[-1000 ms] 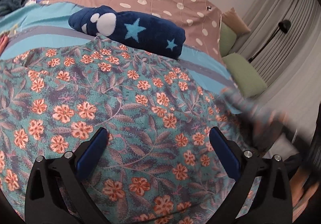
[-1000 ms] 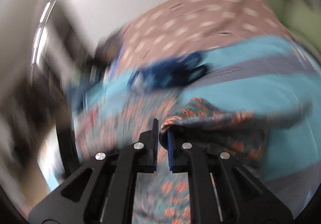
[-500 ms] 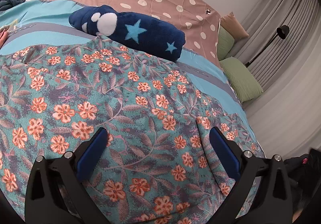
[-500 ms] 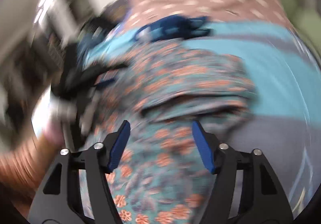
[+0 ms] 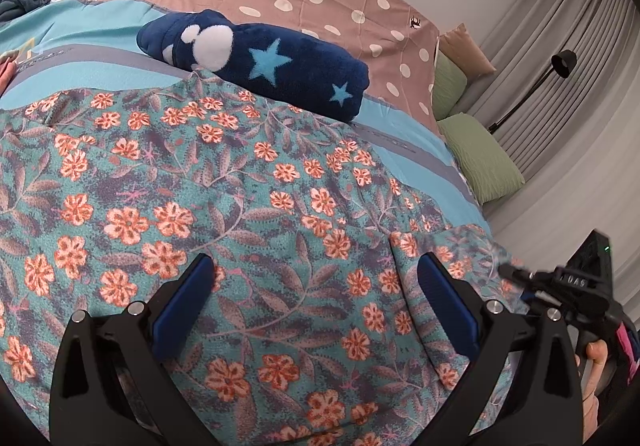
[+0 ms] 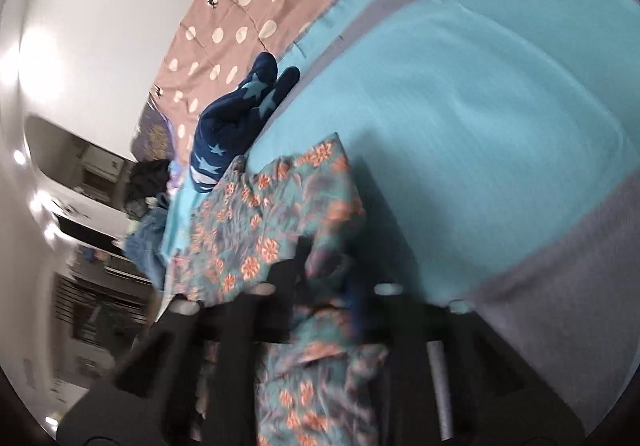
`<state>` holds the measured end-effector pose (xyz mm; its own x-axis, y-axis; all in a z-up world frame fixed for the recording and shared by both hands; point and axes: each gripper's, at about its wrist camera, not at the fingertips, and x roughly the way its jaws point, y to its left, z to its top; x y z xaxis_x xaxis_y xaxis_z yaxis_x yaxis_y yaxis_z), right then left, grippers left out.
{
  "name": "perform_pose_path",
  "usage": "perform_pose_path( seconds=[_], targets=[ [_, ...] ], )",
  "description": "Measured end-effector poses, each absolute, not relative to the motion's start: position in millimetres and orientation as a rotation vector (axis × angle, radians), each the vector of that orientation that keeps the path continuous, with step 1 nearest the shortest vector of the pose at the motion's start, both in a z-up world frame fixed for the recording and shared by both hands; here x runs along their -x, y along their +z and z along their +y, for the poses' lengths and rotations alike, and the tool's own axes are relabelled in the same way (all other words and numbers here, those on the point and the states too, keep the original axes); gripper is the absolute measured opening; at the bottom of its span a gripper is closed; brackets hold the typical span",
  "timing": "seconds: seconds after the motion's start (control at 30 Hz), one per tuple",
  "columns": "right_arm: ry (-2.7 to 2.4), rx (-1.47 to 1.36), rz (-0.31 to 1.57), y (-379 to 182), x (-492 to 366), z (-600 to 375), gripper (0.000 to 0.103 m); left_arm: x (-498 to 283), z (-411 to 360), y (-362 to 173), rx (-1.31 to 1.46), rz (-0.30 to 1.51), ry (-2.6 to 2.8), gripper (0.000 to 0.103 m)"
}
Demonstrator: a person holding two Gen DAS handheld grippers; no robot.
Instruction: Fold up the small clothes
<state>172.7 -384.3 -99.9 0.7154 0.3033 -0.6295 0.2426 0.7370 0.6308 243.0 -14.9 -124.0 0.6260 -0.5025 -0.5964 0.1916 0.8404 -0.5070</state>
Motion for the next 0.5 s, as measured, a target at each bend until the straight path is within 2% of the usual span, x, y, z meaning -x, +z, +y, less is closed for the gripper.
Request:
perform_pose_path(
  seconds=[0.17,0.33,0.43,0.5],
  targets=[
    [0.174,-0.402,0.672,-48.3,-183.2,-277.9,0.013,-240.6,0.8,-112.6,0.509,0.774,-0.462,0.101],
    [0.164,-0.051,0.669,-53.1,-179.3,-205.8,0.013,-234.8,35.6,-88.7,0.578,0.675,-0.490,0.101],
    [0.094,-0.005,0.667,-57.4,-173.4,-214.7,0.013,-236.9,47.6,-88.4,0.604,0.667,-0.467,0.101],
    [0.140,-0.070,0.689,-59.5,-168.5,-233.7,0.015,-241.1,47.9,-94.0,0.646,0.689,-0.493,0.101]
  ],
)
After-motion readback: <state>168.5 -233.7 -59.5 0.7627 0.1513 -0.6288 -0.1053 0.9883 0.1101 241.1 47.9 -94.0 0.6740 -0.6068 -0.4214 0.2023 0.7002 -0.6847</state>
